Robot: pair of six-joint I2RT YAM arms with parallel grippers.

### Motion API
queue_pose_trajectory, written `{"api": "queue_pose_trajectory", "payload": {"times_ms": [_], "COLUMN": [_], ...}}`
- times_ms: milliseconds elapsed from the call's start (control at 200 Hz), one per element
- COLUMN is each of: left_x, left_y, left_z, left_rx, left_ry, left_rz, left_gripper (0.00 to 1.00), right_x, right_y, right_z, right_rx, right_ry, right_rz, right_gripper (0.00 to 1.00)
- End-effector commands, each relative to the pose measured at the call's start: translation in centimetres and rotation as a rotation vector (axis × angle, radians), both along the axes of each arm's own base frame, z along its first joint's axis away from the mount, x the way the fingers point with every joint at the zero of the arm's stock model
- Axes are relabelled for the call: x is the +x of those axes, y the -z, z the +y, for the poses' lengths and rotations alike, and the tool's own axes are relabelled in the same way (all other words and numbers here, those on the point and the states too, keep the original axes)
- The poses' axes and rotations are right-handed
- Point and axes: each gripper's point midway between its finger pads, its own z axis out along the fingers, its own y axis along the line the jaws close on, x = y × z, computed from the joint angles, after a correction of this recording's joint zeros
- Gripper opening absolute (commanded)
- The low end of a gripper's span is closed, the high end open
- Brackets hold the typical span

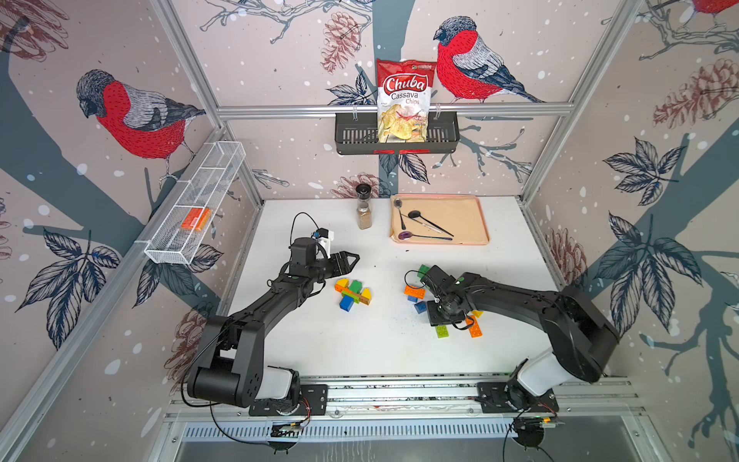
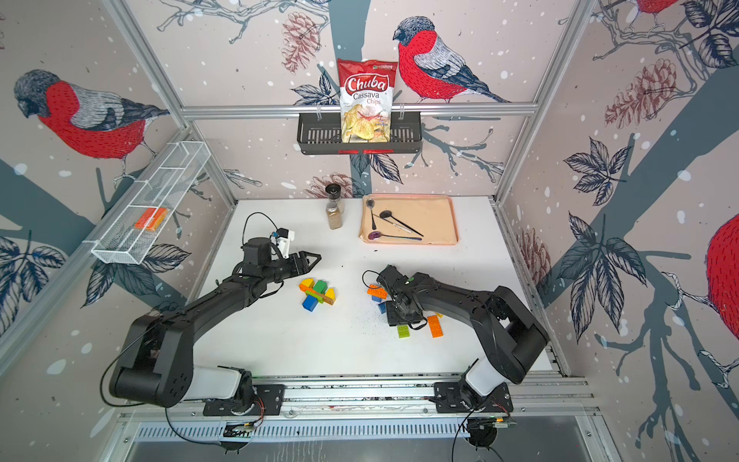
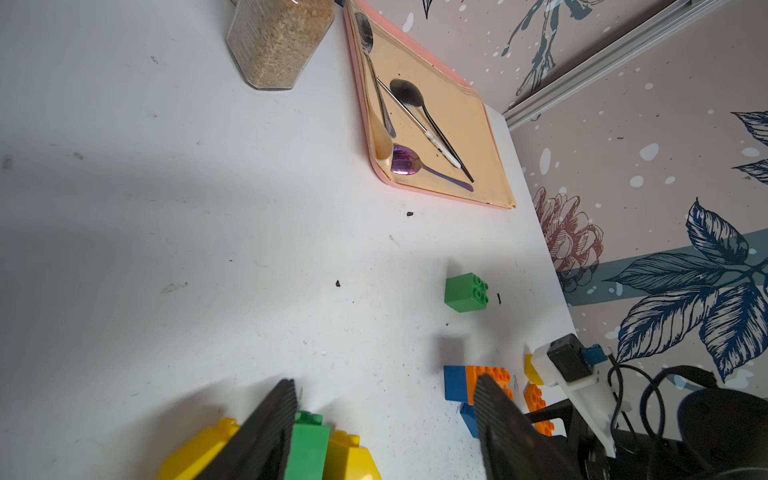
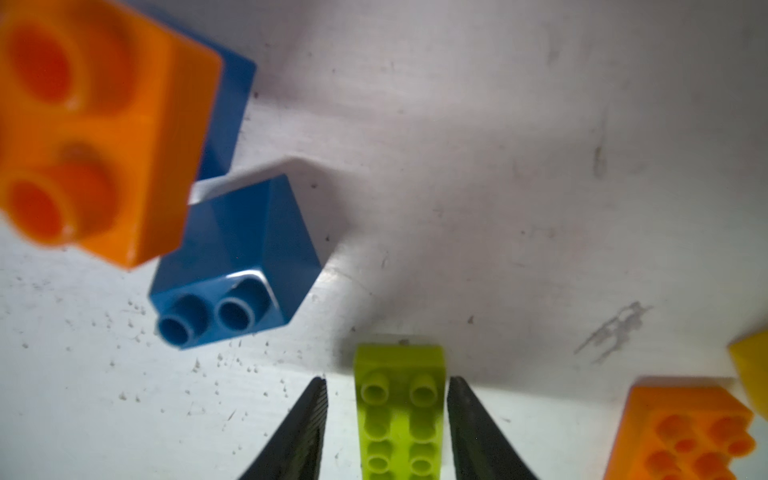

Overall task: Assemble a fork with lego
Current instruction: Pick up the lego brick from the center of the board.

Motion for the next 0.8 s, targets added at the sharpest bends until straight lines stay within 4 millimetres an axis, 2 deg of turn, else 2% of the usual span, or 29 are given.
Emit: {"api": "queue_pose_trajectory", "payload": {"times_ms": [0,315,495,650,795], "left_x": [0.4,0.5,0.3,-0.1,-0.5], "left_y": [-0.7,-0.5,-0.5,-0.2,0.1], "left_z": [-0.3,-0.5,-0.6,-0.8,-1.5], "left_rx": [-0.013,-0.020,-0.019,-0.024,-0.016], "left_ry": [0.015,0.021,0.032,0.053,0.084], "left_rz": [-0.033,-0.026,-0.021,-0.002,0.028], "left_gripper": [0.68,0.68,0.67,0.65,0.63], "right_x": [-0.2,-0.4,-0.6,0.6,2.9], "right_y": [0.1,1.0,1.1,-0.2,-3.5], "right_z": [-0.8,-0.9,-0.8,0.0,0.7], "right_rx": [-0.057,-0.136,-0.147,-0.119,-0.081], "right_ry": [-0.010,-0.045,-0.059,-0.084,-0.148], "right_rz": [0.010,0.024,0.028,-0.013,-0.130], "right_gripper": [0.48,0.41,0.29,0.16,0.12]}}
